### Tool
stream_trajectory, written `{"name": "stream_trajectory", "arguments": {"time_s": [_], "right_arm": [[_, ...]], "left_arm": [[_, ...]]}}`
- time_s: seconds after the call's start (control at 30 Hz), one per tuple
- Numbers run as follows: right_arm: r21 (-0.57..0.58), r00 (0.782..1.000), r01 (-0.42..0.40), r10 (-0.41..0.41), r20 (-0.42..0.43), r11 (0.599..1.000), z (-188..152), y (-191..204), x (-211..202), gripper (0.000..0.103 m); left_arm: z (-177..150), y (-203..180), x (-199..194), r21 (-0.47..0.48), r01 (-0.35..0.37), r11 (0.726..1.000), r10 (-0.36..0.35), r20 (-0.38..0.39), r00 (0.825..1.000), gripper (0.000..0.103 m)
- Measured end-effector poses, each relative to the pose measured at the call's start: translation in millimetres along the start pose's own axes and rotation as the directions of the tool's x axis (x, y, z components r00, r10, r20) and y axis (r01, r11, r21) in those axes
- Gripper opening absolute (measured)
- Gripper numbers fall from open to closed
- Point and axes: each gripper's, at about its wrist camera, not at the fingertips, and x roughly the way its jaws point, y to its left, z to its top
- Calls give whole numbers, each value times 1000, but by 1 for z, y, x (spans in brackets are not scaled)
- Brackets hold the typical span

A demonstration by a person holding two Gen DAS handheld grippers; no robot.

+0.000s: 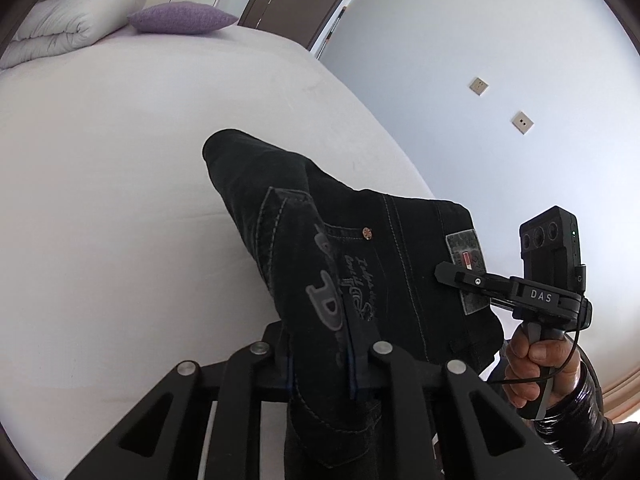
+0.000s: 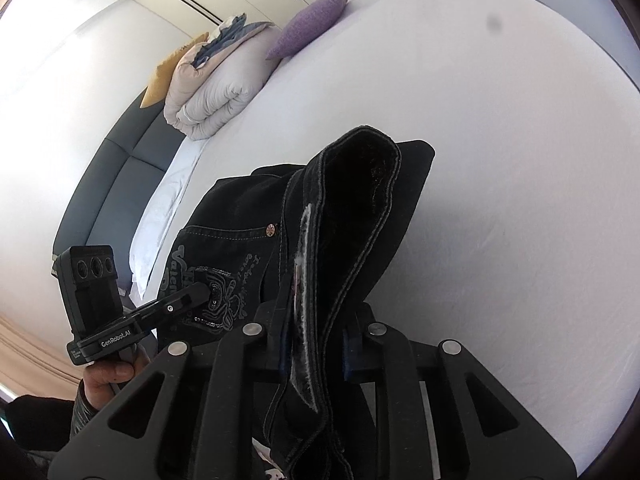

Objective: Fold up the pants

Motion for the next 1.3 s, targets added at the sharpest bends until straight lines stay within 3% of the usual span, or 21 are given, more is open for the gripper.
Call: {"name": "stream_trajectory", "arguments": {"time_s": [0.2,0.43,0.57,0.63,0.67,0.73,0.83,0.9,0.97,1.03,1.07,1.13,1.2,1.27,1.3], "right_arm": [[-8,1000,24,-24,10,1000,39,-30,-25,17],[79,997,61,-57,-51,995,52,-103,-3,21],[122,999,34,-29,-39,992,43,-126,-2,27],[133,1000,23,-21,-14,991,41,-135,-12,30],[138,1000,22,-23,4,990,40,-137,-17,40],[155,996,45,-57,71,987,35,-139,-34,48],[158,985,66,-90,148,985,27,-138,-62,48],[136,973,102,-127,191,985,21,-131,-82,49],[92,957,141,-159,242,986,10,-117,-104,50],[42,932,196,-200,304,980,2,-91,-121,50],[17,917,223,-215,335,975,-2,-80,-129,50],[-43,882,274,-233,409,961,-13,-52,-149,53],[-98,844,317,-234,482,944,-23,-15,-158,64],[-147,791,362,-219,571,921,-35,17,-176,81],[-167,766,376,-204,609,912,-42,31,-184,84]], "left_arm": [[17,-6,43,-10,25,1000,-25,-16,1000,18],[8,8,98,-26,-21,999,18,-108,994,21],[1,17,98,-37,-32,999,28,-103,994,36],[-1,17,94,-34,-34,999,31,-93,995,39],[-2,16,92,-30,-42,999,39,-86,996,41],[-5,15,84,-22,-66,998,64,-65,996,46],[-1,-3,74,4,-109,994,109,-15,994,55],[-4,-19,54,62,-159,985,155,62,986,67],[-8,-36,32,123,-233,965,214,149,965,81],[-13,-60,8,179,-317,931,265,265,927,93],[-16,-72,-6,202,-358,912,280,332,901,102],[-23,-96,-33,222,-457,861,324,455,830,103],[-25,-115,-52,211,-530,821,362,527,769,103],[-30,-127,-74,175,-578,797,387,586,712,103],[-33,-130,-86,154,-587,795,393,608,690,103]]}}
